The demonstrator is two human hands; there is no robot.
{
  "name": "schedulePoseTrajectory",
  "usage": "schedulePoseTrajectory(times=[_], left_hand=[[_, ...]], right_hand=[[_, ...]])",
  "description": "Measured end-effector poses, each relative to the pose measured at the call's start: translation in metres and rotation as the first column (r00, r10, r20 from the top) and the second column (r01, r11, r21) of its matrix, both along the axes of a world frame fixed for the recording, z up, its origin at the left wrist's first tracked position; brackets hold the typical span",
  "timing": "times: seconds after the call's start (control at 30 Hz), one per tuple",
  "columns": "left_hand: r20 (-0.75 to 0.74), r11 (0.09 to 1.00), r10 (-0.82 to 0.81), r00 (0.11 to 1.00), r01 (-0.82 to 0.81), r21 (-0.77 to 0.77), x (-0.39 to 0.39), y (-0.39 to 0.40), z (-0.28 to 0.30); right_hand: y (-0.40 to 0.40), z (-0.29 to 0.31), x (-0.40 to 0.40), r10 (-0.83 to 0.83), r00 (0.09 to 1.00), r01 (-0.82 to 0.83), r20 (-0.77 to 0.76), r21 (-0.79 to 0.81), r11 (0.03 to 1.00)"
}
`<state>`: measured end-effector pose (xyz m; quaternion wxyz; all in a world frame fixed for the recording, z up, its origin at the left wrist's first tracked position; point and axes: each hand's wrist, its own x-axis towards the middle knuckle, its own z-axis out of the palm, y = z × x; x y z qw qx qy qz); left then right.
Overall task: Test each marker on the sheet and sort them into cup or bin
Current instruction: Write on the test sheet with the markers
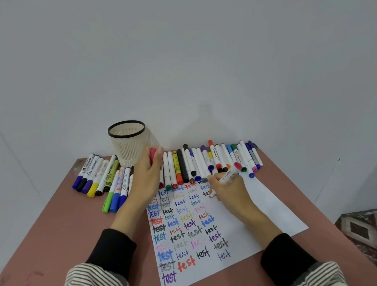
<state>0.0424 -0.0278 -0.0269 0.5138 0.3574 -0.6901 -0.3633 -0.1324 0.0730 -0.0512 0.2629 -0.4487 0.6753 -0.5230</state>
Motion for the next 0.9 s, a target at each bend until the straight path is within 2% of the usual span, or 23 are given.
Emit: schedulePoseTrajectory(times=[0.43,0.9], left_hand=[[0.022,1.0,0.002,1.0,-0.002,-0.009,0.004,0.002,-0.006],[0.044,1.0,-0.002,0.999,0.002,-0.001,0.004,0.0,-0.012]], right_hand=[[-0.001,-0.003,-0.001,-0.027,1.0,0.028,-0.013,0.051,0.998],[-0.002,-0.003,-0.002,-0.071,0.997,0.071,-0.003,0.023,0.997]])
